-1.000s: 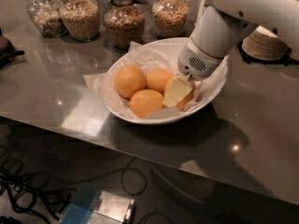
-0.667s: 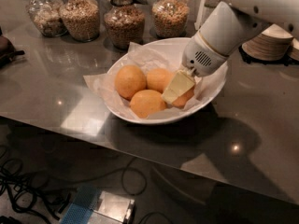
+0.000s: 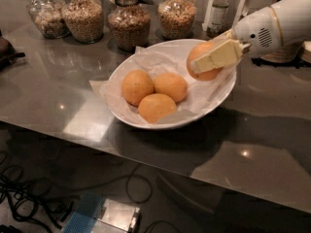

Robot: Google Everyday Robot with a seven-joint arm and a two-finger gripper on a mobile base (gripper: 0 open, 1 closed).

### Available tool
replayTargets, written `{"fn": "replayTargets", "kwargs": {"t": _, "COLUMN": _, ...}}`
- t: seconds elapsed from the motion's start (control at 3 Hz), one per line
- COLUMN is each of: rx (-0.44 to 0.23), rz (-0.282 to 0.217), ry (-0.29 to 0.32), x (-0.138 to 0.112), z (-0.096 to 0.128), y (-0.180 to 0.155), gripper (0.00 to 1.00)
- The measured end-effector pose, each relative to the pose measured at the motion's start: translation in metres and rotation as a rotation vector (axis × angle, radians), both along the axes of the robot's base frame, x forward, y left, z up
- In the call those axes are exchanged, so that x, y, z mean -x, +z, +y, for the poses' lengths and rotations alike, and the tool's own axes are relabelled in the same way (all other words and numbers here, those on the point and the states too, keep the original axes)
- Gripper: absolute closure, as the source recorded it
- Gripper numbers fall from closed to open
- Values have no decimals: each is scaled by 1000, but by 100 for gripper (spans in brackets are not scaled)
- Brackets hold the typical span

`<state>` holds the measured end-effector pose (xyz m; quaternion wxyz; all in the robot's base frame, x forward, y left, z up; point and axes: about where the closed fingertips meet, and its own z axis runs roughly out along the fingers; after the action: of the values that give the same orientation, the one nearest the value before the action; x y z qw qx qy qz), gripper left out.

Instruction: Pick orange from white bowl

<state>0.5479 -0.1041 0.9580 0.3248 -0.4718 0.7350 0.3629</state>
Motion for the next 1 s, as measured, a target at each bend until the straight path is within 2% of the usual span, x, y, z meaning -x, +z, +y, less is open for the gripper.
{"fn": "replayTargets", "kwargs": {"t": 0.33, "rx": -118, "rz": -77, "ry": -14, "x": 20, "z": -24, "y": 51, "gripper": 100}}
{"fn": "replayTargets", "kwargs": {"t": 0.67, "rx": -81, "rz": -240, "ry": -36, "x": 60, "z": -32, "y": 108, "gripper": 100}}
{"fn": "replayTargets", "kwargs": {"t": 1.0, "rx": -34, "rz": -417, "ry": -12, "x": 95, "z": -30, "y": 150, "gripper": 100}}
